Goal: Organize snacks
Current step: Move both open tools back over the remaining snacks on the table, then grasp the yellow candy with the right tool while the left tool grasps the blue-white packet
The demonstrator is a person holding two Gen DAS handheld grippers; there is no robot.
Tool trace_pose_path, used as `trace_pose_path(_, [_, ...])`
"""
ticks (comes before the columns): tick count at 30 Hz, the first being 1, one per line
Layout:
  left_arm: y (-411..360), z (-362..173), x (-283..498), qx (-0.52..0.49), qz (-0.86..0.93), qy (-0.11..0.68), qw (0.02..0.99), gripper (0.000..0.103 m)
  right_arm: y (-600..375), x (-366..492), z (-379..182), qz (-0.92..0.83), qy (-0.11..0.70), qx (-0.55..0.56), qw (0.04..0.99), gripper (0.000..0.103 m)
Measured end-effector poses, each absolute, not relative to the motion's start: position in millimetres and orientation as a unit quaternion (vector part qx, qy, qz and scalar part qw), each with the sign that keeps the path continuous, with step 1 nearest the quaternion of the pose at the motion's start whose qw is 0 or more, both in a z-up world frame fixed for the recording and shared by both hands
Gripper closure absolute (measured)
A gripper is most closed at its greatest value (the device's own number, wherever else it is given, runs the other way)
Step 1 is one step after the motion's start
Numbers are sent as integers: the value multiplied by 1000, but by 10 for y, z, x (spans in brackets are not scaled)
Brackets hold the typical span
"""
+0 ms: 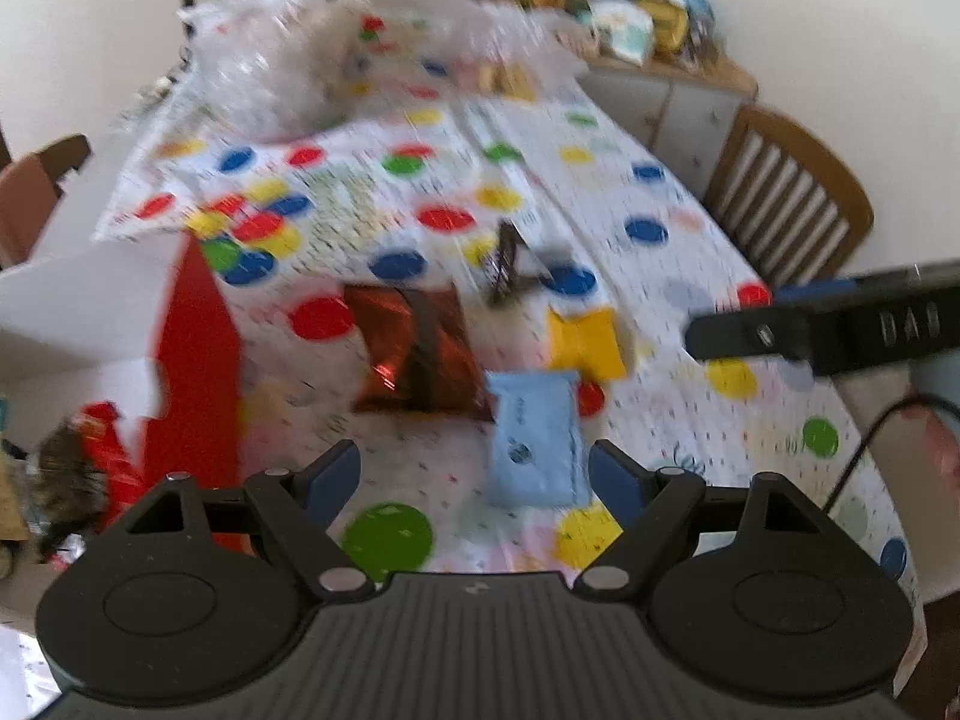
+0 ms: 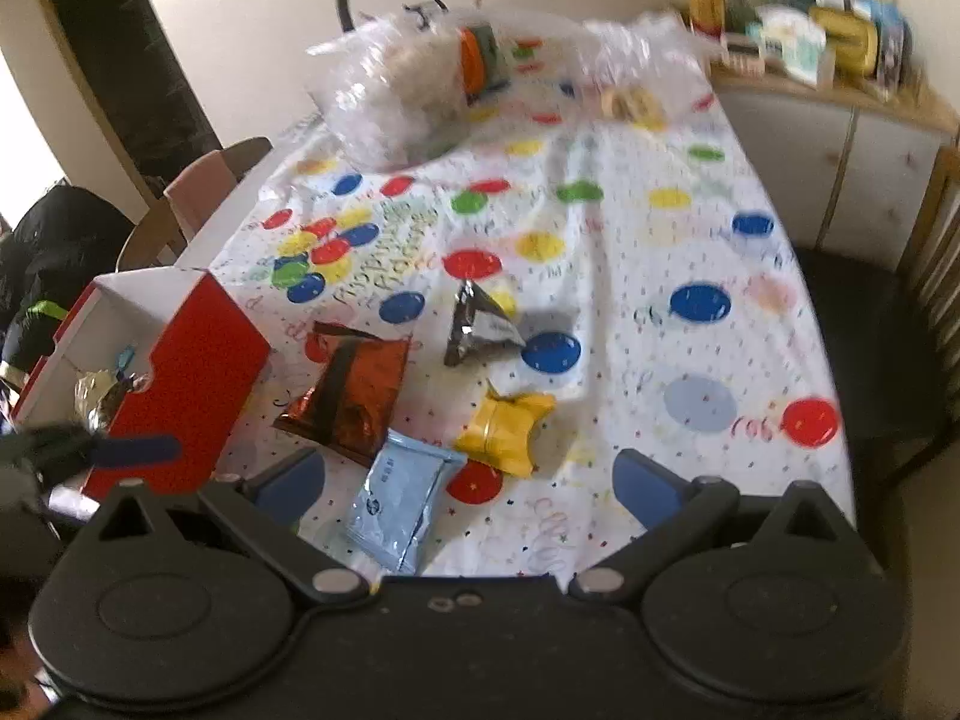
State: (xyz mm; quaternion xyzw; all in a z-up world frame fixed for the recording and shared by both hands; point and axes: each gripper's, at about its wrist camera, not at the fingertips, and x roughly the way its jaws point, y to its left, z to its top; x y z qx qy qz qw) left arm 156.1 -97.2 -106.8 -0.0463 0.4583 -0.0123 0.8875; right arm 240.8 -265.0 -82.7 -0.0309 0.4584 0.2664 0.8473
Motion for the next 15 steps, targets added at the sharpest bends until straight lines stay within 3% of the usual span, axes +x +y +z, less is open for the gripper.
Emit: trace_pose_path(15, [-1359, -1500, 2101, -13, -32, 517, 855, 20, -2451, 2993, -1373, 234, 524, -33, 818, 4])
